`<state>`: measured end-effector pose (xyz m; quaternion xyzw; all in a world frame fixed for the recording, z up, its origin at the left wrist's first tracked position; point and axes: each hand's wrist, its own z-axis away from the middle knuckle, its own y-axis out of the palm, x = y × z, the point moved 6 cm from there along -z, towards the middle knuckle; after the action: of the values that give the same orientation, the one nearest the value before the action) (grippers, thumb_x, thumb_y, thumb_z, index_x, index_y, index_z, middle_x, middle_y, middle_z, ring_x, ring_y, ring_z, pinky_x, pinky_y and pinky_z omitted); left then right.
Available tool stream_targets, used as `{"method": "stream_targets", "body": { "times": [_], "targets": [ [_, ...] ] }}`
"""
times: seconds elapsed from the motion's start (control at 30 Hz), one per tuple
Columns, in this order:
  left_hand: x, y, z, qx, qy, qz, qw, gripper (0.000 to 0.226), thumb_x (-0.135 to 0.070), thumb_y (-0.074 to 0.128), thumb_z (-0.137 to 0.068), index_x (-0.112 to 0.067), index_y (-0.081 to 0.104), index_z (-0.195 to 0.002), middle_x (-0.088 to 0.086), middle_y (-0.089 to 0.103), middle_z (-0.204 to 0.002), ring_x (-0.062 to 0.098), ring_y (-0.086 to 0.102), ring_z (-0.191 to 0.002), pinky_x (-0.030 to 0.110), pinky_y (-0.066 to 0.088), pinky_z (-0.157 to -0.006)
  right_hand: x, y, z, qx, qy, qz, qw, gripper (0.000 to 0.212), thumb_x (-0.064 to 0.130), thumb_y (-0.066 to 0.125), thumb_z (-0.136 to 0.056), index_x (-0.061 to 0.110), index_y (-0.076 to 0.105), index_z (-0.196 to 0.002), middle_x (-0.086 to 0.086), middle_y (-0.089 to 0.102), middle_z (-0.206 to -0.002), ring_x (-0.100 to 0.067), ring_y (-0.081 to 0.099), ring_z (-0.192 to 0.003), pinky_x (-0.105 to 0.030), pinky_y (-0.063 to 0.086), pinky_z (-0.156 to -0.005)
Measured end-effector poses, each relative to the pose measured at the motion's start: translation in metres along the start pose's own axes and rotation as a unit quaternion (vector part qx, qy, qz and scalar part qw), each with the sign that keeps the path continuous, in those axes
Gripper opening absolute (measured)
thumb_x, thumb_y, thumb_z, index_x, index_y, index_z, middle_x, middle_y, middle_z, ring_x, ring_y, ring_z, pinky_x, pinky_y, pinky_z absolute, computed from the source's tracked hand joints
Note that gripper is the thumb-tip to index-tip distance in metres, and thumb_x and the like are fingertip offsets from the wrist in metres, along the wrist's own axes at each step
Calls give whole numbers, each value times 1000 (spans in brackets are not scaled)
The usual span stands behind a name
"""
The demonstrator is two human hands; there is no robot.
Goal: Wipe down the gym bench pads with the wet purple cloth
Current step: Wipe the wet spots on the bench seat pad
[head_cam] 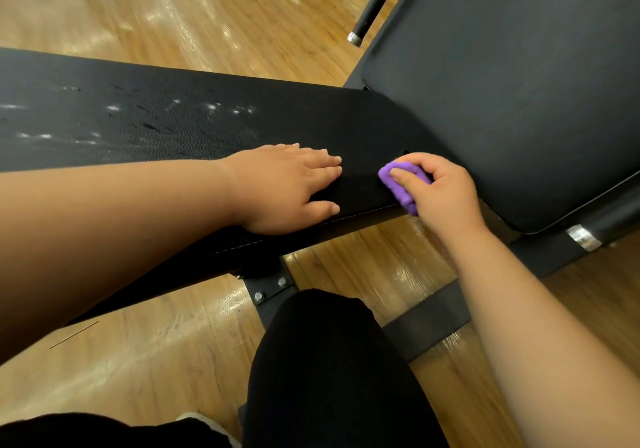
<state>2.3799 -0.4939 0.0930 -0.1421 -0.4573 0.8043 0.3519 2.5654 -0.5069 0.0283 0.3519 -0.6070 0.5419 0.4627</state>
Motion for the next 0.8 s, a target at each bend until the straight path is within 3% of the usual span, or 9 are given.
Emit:
{"method": "stream_targets", "body": {
  "times": [0.1, 0.2, 0.3, 0.43, 0.6, 0.67, 0.8],
  "targets": [
    [-1, -1, 0, 5, 8, 2, 1000, 66, -55, 18, -98, -27, 0, -155, -11, -7, -162, 8, -7, -148, 30, -2, -120, -4, 4, -2, -23, 10, -2, 1000, 9, 25, 64, -92, 29, 71, -93, 9, 67, -82, -5, 63, -78, -17, 50, -62],
    [-2, -1, 0, 18, 8, -5, 1000, 65, -54, 18, -99, -27, 0, -155, -10, -5, -162, 7, -7, -148, 30, -2, -120, 11, 17, 10, 28, -26, -29, 999, 11, 23, 65, -91, 32, 70, -88, 2, 64, -69, -3, 58, -62, -17, 49, -52],
    [-4, -4, 0, 34, 3, -3, 999, 64, -54, 21, -100, -28, 2, -155, -11, -1, -163, 9, -3, -149, 31, 2, -120, 4, 2, 4, 27, -25, -2, 999, 16, 23, 64, -92, 38, 67, -85, 4, 66, -76, -6, 61, -69, -19, 51, -57],
    [-7, -15, -15, 33, -26, 41, 998, 60, -48, 27, -102, -29, 6, -155, -9, 6, -162, 15, 4, -149, 36, 10, -119, -17, -12, -10, -25, 30, 14, 999, 10, 24, 62, -93, 31, 69, -90, 8, 67, -81, -10, 62, -78, -15, 49, -60],
    [-15, -10, -34, 19, -22, 51, 998, 60, -47, 25, -103, -25, 6, -155, -8, 1, -163, 14, 1, -149, 34, 6, -120, -6, 7, 6, 19, 1, -42, 999, 8, 23, 65, -91, 24, 73, -94, 3, 65, -67, -2, 57, -59, -16, 46, -51],
    [-16, -6, -36, 7, -13, 40, 999, 61, -47, 24, -103, -25, 4, -155, -8, 0, -163, 12, -1, -149, 31, 3, -119, -9, 2, 5, 27, 3, -40, 999, 8, 23, 65, -92, 27, 72, -93, 3, 67, -69, -3, 59, -61, -16, 48, -52],
    [-16, -5, -39, 2, 1, 38, 999, 61, -48, 23, -103, -25, 2, -155, -9, -1, -163, 10, -4, -149, 29, 1, -118, -29, -17, -15, -33, 41, -1, 999, 10, 24, 62, -93, 25, 71, -97, 7, 68, -83, -7, 63, -78, -12, 47, -59]
  ]
}}
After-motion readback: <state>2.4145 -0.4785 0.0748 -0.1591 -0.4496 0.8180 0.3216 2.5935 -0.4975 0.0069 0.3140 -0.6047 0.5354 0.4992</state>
